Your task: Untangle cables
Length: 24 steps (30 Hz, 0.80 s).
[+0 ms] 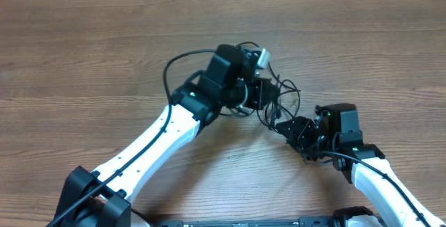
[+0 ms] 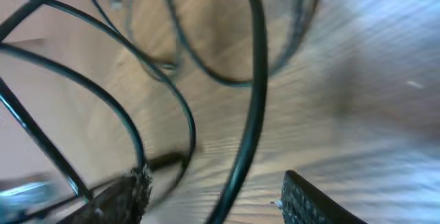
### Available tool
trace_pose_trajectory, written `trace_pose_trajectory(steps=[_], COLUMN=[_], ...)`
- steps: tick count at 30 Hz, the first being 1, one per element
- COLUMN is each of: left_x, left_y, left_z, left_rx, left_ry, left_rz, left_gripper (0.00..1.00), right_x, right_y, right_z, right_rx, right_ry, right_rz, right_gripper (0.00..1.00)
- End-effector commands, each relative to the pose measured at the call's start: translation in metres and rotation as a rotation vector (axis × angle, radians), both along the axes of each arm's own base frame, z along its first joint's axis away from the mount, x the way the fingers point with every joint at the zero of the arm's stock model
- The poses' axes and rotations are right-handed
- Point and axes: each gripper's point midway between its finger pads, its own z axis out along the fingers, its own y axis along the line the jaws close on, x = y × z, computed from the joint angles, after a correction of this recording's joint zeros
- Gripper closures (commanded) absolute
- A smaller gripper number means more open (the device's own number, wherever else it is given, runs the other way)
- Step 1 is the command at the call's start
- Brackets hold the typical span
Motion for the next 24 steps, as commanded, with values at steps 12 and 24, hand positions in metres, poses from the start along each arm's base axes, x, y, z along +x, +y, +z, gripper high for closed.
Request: trace_pose_trajectory(steps=[12,24], left_x=[0.072,0.047], left_y=[0.15,0.154], left_z=[0.074,0.029], left_rx=[-0.089,0.049], left_ry=[-0.104,0.006], left_rz=[0.366,0.283], left_gripper=[0.96,0.96], right_x=[-0.006,-0.005], right_y=[-0.018,-0.02], right_z=[-0.015,-0.016], right_rx=[-0.111,-0.122], right_ry=[0.035,0.034], right_rz=[-0.034,-0.041], right_gripper=[0.4,0.39])
